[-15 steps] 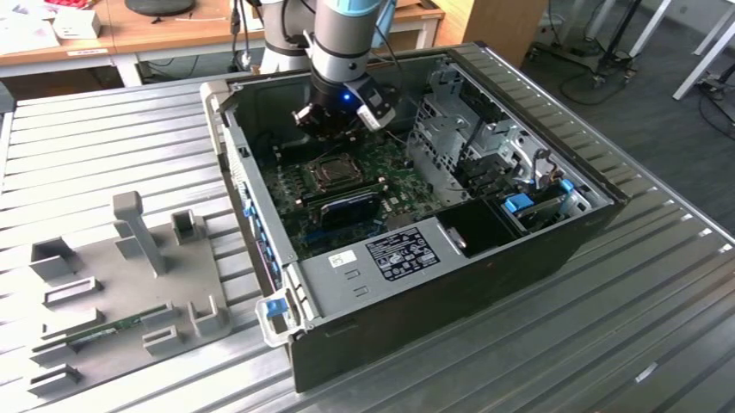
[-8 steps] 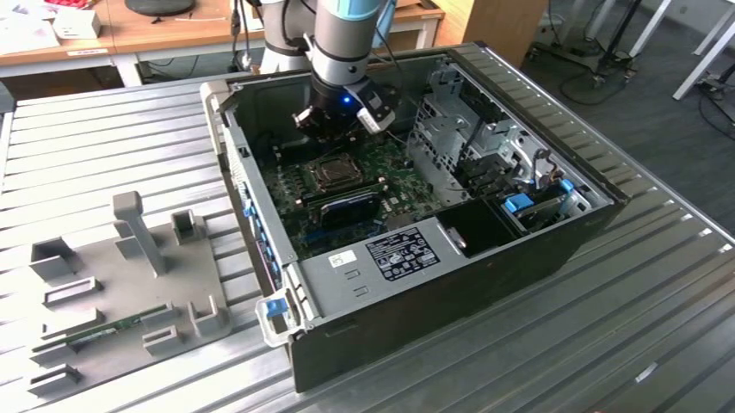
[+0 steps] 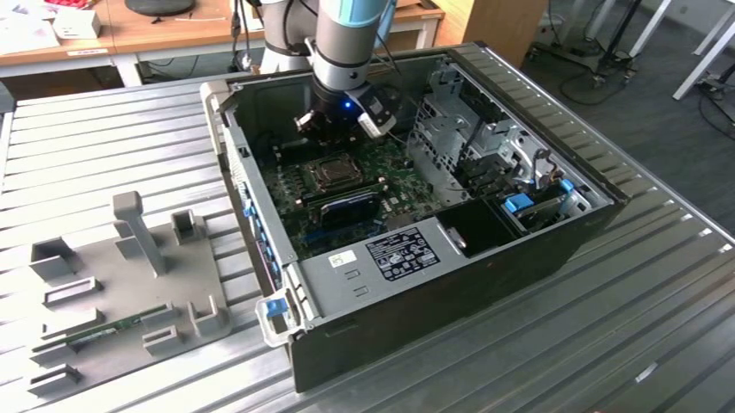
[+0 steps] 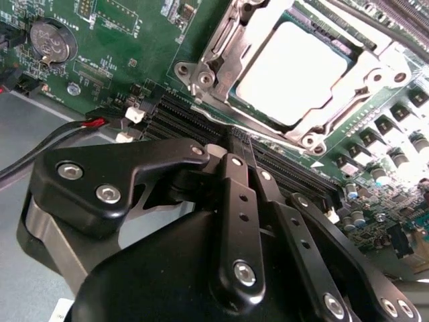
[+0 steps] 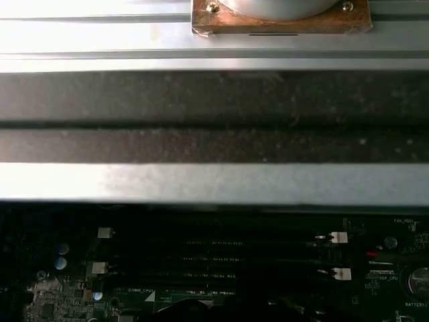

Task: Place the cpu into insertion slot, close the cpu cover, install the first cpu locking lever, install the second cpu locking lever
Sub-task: 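Install the first cpu locking lever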

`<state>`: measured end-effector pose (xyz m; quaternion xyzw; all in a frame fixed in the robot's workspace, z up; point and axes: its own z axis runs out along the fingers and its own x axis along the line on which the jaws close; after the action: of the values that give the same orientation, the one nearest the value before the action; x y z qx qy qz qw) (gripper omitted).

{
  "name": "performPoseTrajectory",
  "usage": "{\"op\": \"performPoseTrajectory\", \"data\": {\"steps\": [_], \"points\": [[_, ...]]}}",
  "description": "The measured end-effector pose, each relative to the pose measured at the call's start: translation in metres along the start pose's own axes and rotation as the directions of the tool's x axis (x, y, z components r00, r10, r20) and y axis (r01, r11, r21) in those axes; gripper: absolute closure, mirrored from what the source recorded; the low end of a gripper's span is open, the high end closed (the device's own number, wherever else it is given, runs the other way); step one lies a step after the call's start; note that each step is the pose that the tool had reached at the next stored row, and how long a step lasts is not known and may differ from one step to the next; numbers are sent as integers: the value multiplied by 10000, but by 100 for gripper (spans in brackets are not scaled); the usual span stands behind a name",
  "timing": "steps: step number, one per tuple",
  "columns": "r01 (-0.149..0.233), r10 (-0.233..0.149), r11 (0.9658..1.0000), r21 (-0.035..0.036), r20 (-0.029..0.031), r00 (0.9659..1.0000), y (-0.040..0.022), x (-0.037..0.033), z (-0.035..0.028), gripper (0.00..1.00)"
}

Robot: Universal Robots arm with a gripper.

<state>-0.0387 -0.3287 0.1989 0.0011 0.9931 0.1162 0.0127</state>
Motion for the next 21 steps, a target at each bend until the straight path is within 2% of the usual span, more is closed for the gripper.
{"op": "performPoseTrajectory", "data": {"steps": [21], "points": [[1,-1,10000,4,-1,10000,-17,-1,59,90]]}}
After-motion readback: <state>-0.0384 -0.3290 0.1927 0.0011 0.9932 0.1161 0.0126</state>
